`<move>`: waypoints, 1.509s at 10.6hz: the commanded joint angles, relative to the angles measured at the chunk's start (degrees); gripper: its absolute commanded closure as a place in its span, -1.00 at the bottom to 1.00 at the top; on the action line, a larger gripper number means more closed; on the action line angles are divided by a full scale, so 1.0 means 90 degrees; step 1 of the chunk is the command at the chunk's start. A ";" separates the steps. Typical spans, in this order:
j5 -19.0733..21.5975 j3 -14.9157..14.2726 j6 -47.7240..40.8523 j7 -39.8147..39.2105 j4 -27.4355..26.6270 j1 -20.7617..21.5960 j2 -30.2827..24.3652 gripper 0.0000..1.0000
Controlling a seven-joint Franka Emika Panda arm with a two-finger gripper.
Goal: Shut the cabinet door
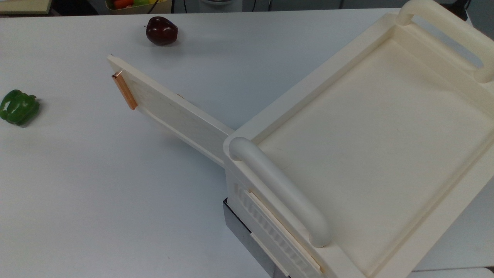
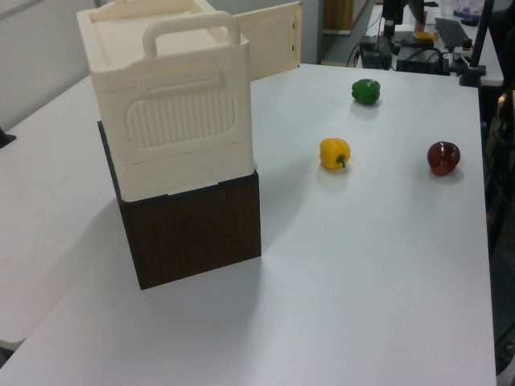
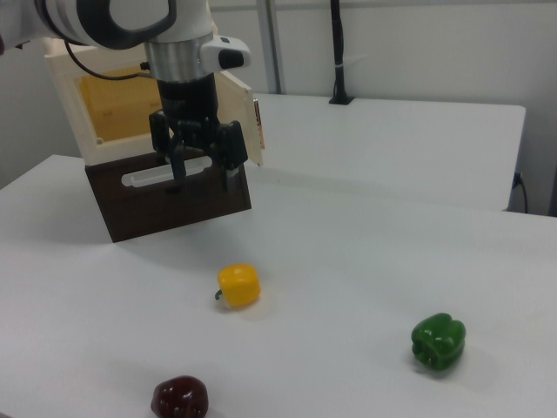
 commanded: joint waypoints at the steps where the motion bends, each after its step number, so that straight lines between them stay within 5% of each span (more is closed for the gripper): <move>1: 0.0116 -0.0057 -0.0086 -0.0130 0.0005 -0.0021 -0.0076 -1.00; 8: 0.0586 -0.0058 -0.0154 -0.0803 -0.0005 -0.0178 -0.0076 -1.00; 9: 0.0596 -0.0048 -0.0154 -0.0823 -0.0024 -0.0159 -0.0076 -0.80; 11: 0.0596 -0.0009 -0.0135 -0.0852 -0.0014 -0.0110 -0.0027 0.13; 13: 0.0702 -0.0009 -0.0038 -0.0978 -0.0024 -0.0003 0.0021 0.81; 14: 0.0810 -0.0019 0.0021 -0.1231 -0.0015 0.0037 0.0128 1.00; 16: 0.0791 -0.0028 0.0740 -0.1701 -0.0034 0.0143 0.0187 1.00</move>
